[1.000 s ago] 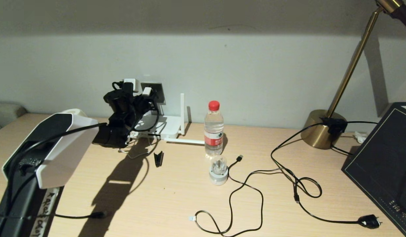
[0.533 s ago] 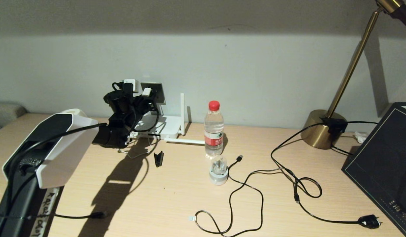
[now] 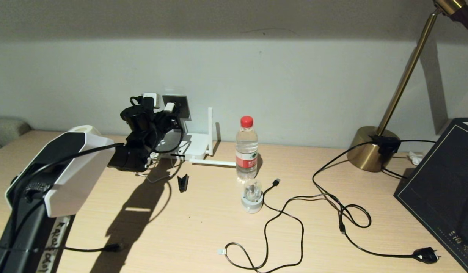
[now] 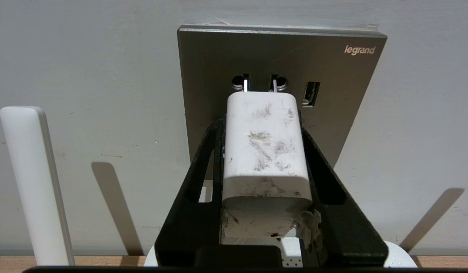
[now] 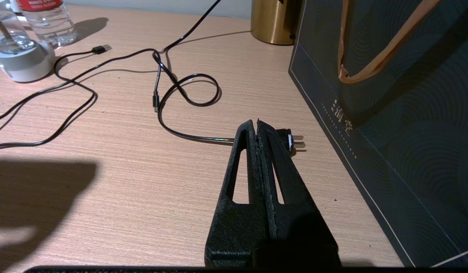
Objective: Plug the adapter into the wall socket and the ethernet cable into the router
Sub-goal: Plug plug into socket
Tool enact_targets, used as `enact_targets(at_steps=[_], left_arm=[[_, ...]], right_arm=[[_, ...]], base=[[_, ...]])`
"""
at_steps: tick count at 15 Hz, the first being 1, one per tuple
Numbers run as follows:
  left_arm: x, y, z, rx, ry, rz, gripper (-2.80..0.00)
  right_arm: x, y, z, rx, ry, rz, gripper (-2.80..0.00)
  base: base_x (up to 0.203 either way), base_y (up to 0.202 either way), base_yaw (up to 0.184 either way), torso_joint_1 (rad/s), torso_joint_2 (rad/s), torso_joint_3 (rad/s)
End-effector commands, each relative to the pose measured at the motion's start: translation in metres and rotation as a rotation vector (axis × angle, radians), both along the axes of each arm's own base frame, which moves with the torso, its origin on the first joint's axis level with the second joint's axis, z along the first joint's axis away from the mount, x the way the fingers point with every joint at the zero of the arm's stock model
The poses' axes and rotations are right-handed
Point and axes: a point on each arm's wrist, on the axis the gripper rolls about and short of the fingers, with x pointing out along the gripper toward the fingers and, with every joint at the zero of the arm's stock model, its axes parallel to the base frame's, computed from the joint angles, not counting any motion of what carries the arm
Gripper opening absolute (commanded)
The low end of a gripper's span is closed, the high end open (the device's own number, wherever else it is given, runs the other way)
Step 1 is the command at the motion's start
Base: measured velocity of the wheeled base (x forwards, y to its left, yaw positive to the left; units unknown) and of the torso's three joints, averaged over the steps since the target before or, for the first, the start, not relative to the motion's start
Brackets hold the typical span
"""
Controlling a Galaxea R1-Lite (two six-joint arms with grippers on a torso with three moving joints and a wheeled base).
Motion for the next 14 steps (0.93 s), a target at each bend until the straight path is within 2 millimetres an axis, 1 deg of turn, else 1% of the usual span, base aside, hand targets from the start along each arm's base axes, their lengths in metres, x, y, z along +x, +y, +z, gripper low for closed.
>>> enact_targets(at_steps=[1, 8, 14], left_arm=[[0.001, -0.001, -0.002, 0.001, 0.002, -0.002, -2.8], [0.0, -0.003, 0.002, 0.006, -0.001, -0.027, -2.8], [0.001, -0.004, 0.014, 0.004, -0.02, -0.028, -2.8]], right_arm=[[0.0, 0.0, 0.0, -0.001, 0.001, 0.001, -2.8], [0.0, 0.0, 0.0, -0.001, 0.001, 0.001, -2.8], [0.0, 0.0, 0.0, -0.001, 0.001, 0.001, -2.8]], base=[[0.0, 0.0, 0.0, 0.0, 0.0, 0.0], [0.0, 0.0, 0.0, 0.0, 0.0, 0.0], [0.0, 0.0, 0.0, 0.0, 0.0, 0.0]])
